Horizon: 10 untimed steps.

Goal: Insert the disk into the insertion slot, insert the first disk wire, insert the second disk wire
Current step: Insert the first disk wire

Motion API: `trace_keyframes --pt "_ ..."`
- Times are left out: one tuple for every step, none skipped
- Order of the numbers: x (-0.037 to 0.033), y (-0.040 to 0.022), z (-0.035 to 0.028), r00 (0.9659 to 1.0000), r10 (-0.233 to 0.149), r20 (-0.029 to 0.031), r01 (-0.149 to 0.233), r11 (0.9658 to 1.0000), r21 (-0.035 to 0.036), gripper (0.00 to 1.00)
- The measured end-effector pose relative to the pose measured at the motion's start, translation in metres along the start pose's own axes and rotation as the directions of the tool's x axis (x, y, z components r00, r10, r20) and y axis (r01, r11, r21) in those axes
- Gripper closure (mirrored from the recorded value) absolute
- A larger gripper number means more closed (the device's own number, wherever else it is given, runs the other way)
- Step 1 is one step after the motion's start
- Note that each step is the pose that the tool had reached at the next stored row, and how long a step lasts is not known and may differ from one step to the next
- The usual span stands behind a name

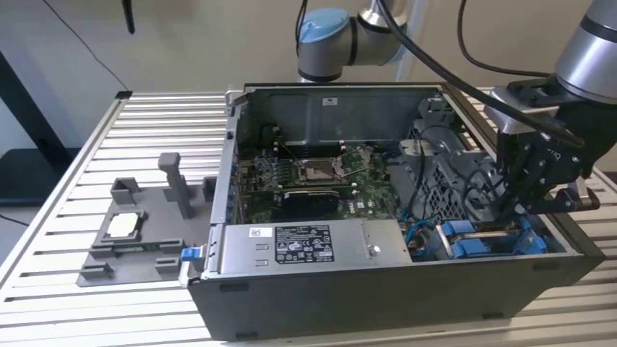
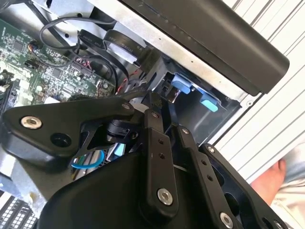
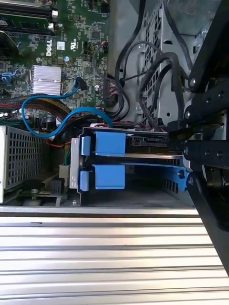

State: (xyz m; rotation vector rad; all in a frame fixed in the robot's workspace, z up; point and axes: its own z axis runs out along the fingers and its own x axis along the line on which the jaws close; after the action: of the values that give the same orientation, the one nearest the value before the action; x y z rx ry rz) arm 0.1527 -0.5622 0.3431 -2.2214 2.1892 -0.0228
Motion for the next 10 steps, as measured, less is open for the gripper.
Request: trace_keyframes --pt "0.0 0.0 0.0004 1.0 0.001 0.0 -0.001 1.0 0.0 0.81" --pt "0.0 0.0 0.0008 1.0 0.003 -0.0002 -0.003 1.0 0.0 0.81" --pt "0.0001 0.0 0.001 1.0 0.005 -0.0004 -0.005 1.0 0.0 0.81" --pt "0.0001 -0.0001 0.0014 1.0 0.008 -0.0004 -0.008 1.0 0.0 0.81" --pt "0.0001 -0.0002 0.0017 0.9999 0.01 -0.0005 -0.01 0.9999 0.0001 0.81" --pt "0.0001 -0.0004 0.002 0.9999 0.012 -0.0005 -0.012 0.9999 0.0001 0.81" --pt "0.0001 -0.0006 0.0023 0.9999 0.015 -0.0005 -0.015 0.9999 0.0001 0.81" --pt "0.0001 -0.0008 0.0026 0.9999 0.017 -0.0006 -0.017 0.9999 0.0001 0.81" --pt "0.0001 -0.0008 0.0028 0.9998 0.019 -0.0006 -0.019 0.9998 0.0001 0.81" --pt "0.0001 -0.0008 0.0028 0.9998 0.02 -0.0006 -0.02 0.9998 0.0001 0.81"
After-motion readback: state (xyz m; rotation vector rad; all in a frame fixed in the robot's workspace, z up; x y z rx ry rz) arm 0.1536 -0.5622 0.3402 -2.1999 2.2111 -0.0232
